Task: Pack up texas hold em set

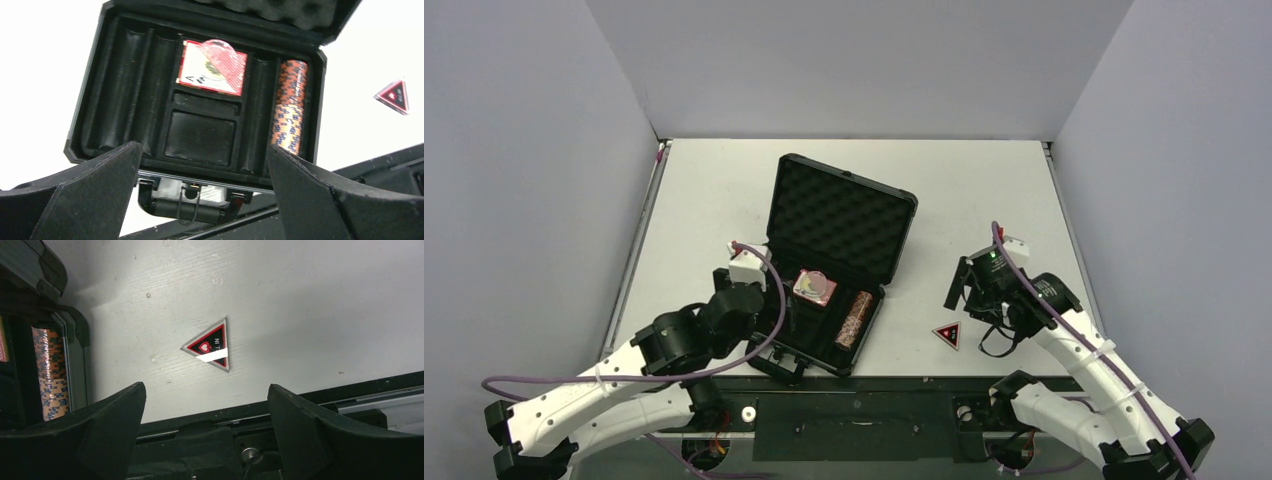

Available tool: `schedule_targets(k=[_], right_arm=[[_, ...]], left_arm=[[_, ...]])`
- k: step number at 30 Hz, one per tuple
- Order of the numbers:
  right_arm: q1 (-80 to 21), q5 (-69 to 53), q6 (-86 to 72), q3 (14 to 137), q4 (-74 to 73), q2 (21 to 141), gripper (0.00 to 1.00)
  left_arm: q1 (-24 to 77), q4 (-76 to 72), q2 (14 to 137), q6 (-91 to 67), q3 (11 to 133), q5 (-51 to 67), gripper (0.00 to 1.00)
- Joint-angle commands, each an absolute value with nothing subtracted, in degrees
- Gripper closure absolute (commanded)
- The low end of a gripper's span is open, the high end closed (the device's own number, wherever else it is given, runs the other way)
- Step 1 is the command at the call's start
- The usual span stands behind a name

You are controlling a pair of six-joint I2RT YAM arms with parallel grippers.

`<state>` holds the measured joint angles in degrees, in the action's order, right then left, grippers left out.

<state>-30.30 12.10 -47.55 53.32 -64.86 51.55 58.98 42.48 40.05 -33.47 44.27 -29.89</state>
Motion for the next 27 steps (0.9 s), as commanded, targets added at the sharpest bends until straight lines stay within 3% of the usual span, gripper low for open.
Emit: schedule_targets(k=[1, 10, 14, 27], right_arm=[[-30.5, 9.0, -50.4, 49.6, -61.4, 49.3, 0.13], [-36.8, 9.3, -54.0, 44.2, -56.8, 51.5, 0.12], [-40.3, 11.8, -55.1, 43.7, -56.6, 54.0, 0.12], [-40.0, 12.7, -53.8, 39.6, -50.3, 60.4, 0.06]], left_arm=[[58.7, 45.7, 39.6, -37.4, 43.9, -39.5, 0.04], [58.7, 44.7, 41.1, -34.1, 44.7, -40.0, 0.04], [58.7, 47.0, 41.2, -39.8, 44.4, -45.2, 0.04], [58.8, 47.5, 39.0, -41.1, 42.4, -40.3, 0.04]])
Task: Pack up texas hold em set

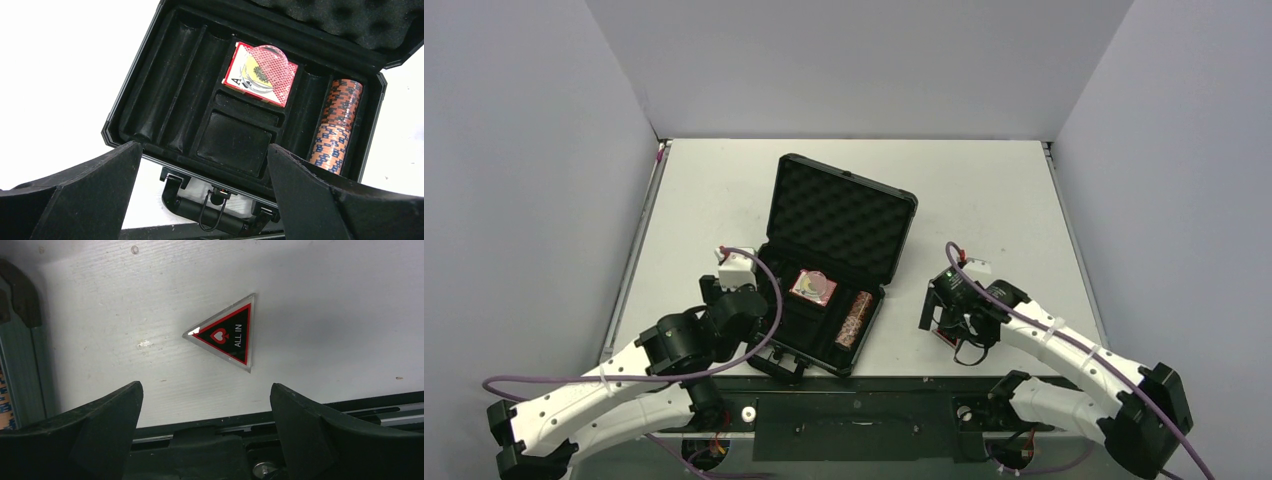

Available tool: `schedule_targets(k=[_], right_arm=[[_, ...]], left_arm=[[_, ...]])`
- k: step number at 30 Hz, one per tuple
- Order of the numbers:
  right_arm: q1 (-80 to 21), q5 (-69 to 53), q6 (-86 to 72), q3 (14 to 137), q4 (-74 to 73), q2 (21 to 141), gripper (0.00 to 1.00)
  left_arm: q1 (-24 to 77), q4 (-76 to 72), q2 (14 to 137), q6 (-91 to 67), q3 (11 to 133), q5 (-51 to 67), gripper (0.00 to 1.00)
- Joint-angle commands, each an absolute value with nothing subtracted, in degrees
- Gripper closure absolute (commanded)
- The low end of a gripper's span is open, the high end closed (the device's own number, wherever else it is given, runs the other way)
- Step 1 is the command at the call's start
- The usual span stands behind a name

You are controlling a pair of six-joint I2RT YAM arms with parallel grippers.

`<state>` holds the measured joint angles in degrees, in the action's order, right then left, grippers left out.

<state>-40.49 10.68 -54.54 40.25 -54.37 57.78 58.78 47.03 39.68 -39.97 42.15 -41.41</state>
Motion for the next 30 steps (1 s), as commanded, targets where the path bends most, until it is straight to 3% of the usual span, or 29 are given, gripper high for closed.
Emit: schedule_targets(k=[1, 23, 30], right_arm=[[-39.7, 12.4, -53.5, 39.4, -49.5, 61.6, 0.06], [-34.0, 9.5, -45.5, 35.7, -38.9, 74.7, 0.16], [-33.8, 9.3, -45.0, 35.7, -38.7, 76.4, 0.25]], left_arm=[[58.9, 47.7, 39.0, -41.3, 42.4, -40.3, 0.04], [58.8, 48.4, 44.3, -42.2, 43.5, -40.8, 0.04], [58.7, 48.9, 44.2, -42.2, 43.8, -40.9, 0.04]])
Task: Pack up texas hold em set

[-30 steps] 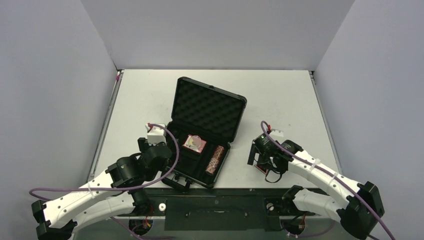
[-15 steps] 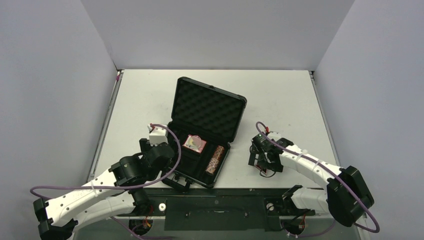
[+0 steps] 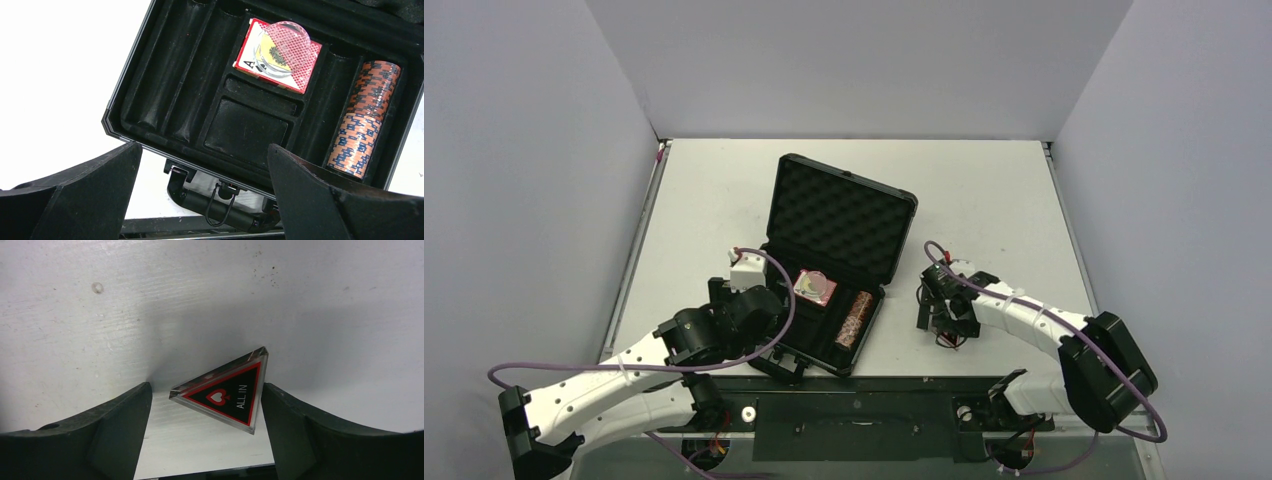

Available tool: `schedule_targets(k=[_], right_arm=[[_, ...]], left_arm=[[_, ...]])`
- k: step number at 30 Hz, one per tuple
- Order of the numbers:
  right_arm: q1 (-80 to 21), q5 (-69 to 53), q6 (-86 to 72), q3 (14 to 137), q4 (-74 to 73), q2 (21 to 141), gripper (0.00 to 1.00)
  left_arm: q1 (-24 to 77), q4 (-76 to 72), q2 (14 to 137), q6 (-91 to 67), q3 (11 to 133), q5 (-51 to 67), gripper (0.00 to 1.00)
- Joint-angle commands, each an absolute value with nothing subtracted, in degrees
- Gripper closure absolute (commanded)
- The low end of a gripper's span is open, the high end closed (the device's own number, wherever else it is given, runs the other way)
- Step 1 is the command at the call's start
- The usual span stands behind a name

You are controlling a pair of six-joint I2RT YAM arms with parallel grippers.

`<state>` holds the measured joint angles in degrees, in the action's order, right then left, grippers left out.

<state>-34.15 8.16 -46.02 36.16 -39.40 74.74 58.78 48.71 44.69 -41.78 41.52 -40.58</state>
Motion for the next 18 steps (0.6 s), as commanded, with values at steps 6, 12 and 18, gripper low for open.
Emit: schedule_targets(k=[6, 12, 18], right_arm=[[-33.8, 10.0, -45.3, 34.8, -40.1, 74.1, 0.35], [-33.8, 10.3, -45.8, 33.8, -40.4, 72.4, 0.40], [-33.9, 10.7, -46.0, 33.6, -40.0, 72.5, 0.50]], left_arm=[[58.4, 48.7, 43.2, -42.1, 43.6, -41.0, 0.04], [58.0, 48.5, 43.1, -42.0, 43.4, -40.7, 0.04], [58.0, 48.2, 43.4, -41.7, 43.3, -39.9, 0.04]])
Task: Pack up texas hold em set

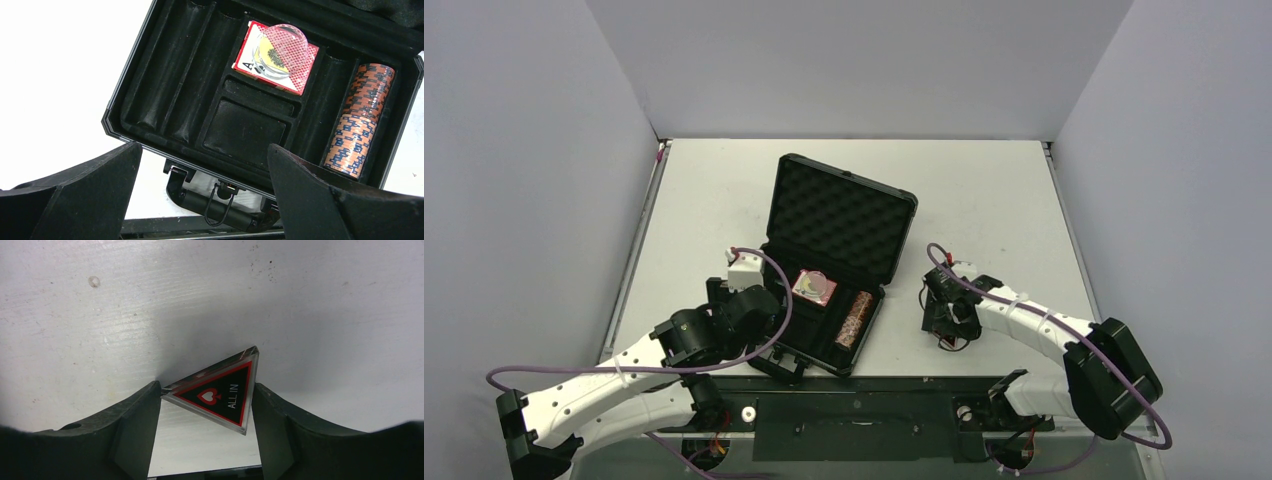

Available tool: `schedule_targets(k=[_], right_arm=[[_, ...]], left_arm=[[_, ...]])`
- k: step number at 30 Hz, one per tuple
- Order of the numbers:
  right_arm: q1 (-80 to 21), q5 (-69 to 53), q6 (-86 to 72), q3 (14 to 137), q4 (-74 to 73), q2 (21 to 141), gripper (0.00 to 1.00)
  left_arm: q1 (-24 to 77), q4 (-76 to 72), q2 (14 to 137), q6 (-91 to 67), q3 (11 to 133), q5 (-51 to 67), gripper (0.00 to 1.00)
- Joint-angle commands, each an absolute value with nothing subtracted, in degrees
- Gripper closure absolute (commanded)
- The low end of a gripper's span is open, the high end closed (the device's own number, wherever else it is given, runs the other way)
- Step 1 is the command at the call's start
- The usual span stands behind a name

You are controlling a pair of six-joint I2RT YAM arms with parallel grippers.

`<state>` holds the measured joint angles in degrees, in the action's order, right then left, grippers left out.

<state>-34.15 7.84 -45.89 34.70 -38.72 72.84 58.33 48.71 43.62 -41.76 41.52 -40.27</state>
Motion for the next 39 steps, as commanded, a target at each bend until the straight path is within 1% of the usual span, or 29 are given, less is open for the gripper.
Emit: schedule_targets(k=[1, 8, 13, 24, 39], right_arm=[[-33.9, 10.7, -46.0, 33.6, -40.0, 72.5, 0.51], [-34.0, 11.4, -46.4, 33.7, -40.6, 71.3, 0.60], [-34.5, 11.8, -46.7, 34.8, -42.4, 69.5, 0.62], [-36.3, 12.5, -47.7, 36.8, -45.8, 65.8, 0.63], [-39.1, 13.6, -48.3, 44.1, -52.5, 63.0, 0.64]], left_arm=[[58.0, 48.2, 43.5, -41.6, 43.3, -39.8, 0.04], [58.0, 48.5, 43.2, -41.2, 43.6, -39.5, 0.04], [58.1, 48.4, 42.5, -41.0, 43.5, -39.5, 0.04], [58.0, 48.9, 42.0, -40.9, 43.7, -39.5, 0.04], [58.1, 49.2, 41.0, -41.0, 43.9, -39.2, 0.04]])
